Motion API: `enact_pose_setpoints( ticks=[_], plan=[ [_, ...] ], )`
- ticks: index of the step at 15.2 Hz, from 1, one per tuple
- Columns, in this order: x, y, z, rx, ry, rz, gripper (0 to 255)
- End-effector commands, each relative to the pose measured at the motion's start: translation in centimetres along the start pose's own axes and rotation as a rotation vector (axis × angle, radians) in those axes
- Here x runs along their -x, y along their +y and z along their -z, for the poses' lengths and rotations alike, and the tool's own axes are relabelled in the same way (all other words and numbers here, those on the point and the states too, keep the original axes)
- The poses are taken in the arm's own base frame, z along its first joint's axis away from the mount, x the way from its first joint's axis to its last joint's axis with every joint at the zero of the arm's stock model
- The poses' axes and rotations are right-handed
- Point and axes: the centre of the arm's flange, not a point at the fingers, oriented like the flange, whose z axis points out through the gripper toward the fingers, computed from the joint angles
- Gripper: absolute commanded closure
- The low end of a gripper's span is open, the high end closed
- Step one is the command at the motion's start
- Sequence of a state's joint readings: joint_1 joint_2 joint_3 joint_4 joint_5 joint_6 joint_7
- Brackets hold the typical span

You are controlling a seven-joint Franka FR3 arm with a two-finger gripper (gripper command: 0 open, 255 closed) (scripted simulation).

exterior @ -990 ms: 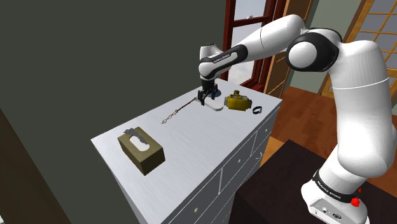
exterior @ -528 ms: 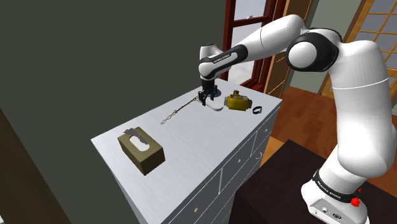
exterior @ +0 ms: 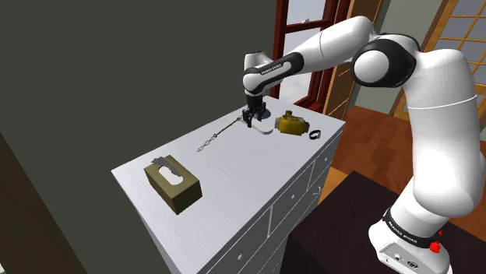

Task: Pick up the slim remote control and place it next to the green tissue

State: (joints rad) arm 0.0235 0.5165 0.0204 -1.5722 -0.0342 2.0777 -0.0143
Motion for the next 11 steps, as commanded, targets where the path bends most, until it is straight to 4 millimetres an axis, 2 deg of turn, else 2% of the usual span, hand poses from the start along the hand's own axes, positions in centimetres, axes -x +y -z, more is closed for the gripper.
enact_pose_setpoints(
  ticks=[1, 11],
  plan=[
    [0.1, 0.1, 1.1, 0.000, 0.001, 0.000, 255],
    [0.2, 0.2, 6.4, 0.000, 0.001, 0.000, 255]
  ],
)
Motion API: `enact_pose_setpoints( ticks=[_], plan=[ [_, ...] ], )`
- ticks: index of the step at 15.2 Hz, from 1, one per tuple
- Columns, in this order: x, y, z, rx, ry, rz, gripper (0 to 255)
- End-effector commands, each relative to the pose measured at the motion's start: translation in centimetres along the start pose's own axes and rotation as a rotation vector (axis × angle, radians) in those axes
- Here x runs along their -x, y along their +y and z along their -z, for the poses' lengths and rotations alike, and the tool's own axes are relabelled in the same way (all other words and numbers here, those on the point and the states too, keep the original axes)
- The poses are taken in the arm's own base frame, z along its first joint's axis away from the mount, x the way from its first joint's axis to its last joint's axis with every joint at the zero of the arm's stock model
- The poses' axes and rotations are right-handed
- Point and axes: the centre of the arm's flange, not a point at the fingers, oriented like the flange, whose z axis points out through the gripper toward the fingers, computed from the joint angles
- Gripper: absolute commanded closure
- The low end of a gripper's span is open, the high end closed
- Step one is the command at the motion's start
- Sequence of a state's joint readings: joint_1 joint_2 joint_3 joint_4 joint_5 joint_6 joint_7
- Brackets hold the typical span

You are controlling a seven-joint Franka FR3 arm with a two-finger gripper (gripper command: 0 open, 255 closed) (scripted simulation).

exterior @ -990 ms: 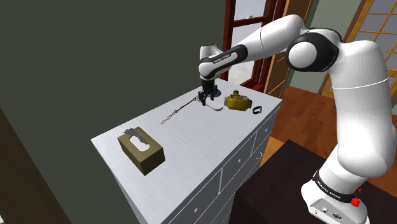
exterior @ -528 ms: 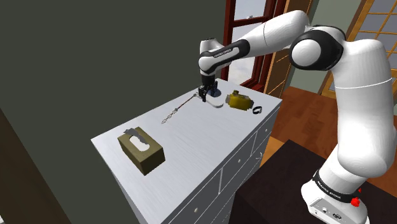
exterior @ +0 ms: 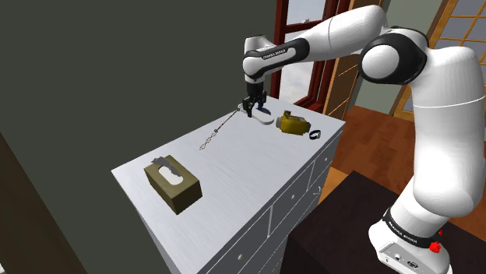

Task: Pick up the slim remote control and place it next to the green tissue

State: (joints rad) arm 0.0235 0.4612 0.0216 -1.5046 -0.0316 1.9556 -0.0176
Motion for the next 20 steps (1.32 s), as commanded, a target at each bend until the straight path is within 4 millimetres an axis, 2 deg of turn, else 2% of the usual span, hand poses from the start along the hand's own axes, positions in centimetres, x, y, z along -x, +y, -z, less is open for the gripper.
enact_pose_setpoints(
  ticks=[1, 20],
  plan=[
    [0.0, 0.1, 1.0, 0.000, 0.000, 0.000, 255],
    [0.1, 0.3, 11.0, 0.000, 0.000, 0.000, 255]
  ],
)
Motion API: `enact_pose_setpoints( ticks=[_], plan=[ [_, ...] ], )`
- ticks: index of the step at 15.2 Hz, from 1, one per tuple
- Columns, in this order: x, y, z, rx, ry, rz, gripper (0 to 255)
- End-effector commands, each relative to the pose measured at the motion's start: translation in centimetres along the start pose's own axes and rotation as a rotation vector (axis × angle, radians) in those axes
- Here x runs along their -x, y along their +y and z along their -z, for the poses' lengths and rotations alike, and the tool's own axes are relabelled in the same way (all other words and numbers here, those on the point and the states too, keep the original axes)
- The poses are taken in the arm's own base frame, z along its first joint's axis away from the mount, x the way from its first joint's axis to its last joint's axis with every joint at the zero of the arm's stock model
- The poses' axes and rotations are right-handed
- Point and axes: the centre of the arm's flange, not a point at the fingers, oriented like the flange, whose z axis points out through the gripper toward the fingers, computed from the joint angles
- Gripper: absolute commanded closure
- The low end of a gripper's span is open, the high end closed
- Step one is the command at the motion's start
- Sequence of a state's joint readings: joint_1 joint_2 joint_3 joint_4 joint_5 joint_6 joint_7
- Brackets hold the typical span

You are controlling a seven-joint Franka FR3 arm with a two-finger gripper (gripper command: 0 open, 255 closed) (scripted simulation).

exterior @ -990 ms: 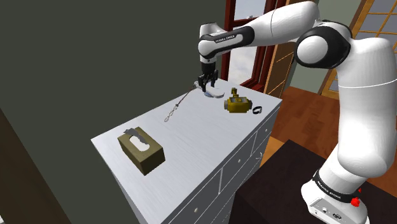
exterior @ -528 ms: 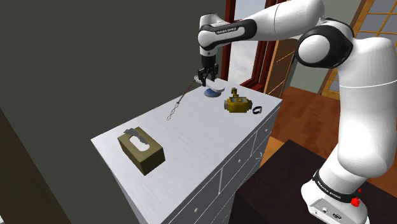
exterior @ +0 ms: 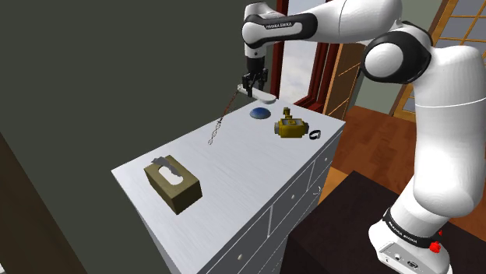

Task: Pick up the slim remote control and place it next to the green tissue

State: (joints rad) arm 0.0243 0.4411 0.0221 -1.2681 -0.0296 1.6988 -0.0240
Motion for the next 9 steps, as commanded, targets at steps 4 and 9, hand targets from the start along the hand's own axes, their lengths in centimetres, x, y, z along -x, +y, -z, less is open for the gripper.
enact_pose_setpoints(
  ticks=[4, 9],
  plan=[
    [0.0, 0.0, 2.7, 0.000, 0.000, 0.000, 255],
    [0.1, 0.1, 5.3, 0.000, 0.000, 0.000, 255]
  ],
)
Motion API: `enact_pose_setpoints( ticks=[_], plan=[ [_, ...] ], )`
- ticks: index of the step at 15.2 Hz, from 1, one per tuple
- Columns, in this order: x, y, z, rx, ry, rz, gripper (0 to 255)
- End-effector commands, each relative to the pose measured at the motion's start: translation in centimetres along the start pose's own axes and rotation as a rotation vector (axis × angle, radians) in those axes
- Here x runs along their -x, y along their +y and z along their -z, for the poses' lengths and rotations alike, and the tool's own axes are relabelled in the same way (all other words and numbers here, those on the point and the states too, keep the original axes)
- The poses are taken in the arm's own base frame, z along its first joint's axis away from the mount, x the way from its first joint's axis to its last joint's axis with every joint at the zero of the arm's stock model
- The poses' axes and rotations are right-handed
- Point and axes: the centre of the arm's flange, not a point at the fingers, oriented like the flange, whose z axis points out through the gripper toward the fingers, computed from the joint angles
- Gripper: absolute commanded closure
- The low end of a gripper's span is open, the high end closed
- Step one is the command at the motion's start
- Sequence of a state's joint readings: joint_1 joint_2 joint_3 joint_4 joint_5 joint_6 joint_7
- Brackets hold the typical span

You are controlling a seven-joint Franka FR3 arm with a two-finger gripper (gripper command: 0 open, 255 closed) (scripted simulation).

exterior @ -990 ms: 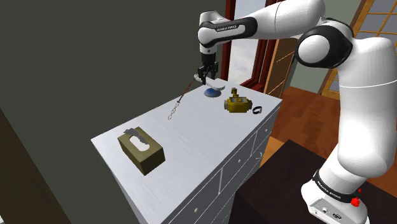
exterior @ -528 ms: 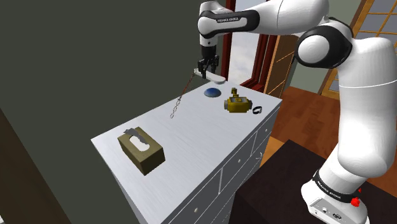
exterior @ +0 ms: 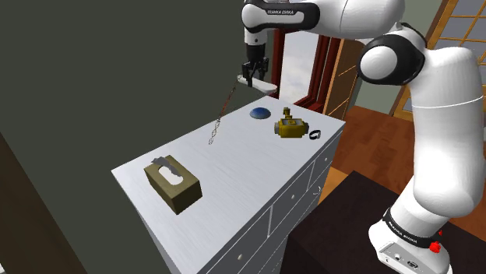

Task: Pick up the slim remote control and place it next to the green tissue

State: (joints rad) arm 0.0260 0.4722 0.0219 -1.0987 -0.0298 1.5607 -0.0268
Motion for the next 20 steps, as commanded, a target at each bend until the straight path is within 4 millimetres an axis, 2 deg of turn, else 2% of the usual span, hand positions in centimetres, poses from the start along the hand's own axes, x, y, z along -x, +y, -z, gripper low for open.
enact_pose_setpoints(
  ticks=[1, 20],
  plan=[
    [0.8, -1.1, 0.6, 0.000, 0.000, 0.000, 255],
    [15.1, -21.7, 1.0, 0.000, 0.000, 0.000, 255]
  ],
)
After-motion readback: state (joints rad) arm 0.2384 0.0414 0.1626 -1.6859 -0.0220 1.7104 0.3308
